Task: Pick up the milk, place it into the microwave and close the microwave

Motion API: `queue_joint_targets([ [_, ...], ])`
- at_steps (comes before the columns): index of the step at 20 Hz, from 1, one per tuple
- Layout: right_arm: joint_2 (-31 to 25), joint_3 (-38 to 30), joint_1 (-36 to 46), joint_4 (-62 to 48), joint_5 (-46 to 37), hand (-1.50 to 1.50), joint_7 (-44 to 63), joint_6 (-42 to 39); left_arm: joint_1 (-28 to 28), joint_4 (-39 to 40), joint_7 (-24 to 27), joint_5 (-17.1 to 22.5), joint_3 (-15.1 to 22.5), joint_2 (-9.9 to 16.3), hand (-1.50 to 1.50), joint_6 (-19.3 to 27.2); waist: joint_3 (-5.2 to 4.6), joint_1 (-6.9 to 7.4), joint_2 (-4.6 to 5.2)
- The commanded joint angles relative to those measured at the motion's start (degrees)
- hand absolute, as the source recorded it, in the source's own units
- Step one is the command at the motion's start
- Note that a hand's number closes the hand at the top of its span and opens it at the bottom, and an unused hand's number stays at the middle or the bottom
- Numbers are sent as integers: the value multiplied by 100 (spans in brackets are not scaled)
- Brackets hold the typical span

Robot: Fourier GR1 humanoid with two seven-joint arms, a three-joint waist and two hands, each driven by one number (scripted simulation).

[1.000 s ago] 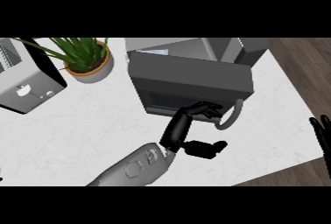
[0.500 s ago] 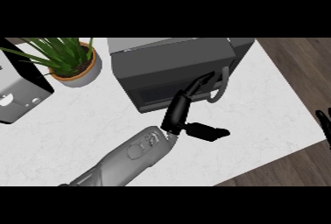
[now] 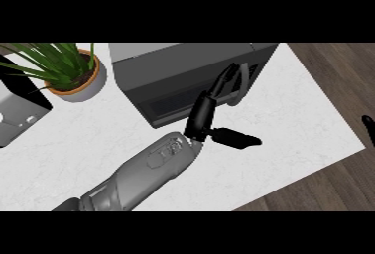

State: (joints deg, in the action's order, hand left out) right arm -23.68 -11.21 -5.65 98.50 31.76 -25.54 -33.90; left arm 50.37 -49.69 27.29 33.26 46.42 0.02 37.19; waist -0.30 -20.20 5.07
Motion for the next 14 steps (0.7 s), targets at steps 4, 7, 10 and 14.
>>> queue_joint_targets([
  [4, -169, 0, 208, -17, 291, -150, 176, -129, 330, 298, 207, 337, -76, -2, -150, 90, 8, -142, 57],
  [7, -227, -12, 243, -2, 382, -150, 251, -139, 404, 394, 263, 446, -63, -2, -150, 108, 8, -238, 65],
  [10, -303, -2, 337, 1, 396, -150, 326, -142, 492, 444, 346, 555, -61, -2, -150, 97, 8, -246, 81],
  [14, -364, -60, 417, -9, 532, -150, 406, -104, 442, 534, 498, 678, -6, -1, -150, 117, 3, -295, 98],
])
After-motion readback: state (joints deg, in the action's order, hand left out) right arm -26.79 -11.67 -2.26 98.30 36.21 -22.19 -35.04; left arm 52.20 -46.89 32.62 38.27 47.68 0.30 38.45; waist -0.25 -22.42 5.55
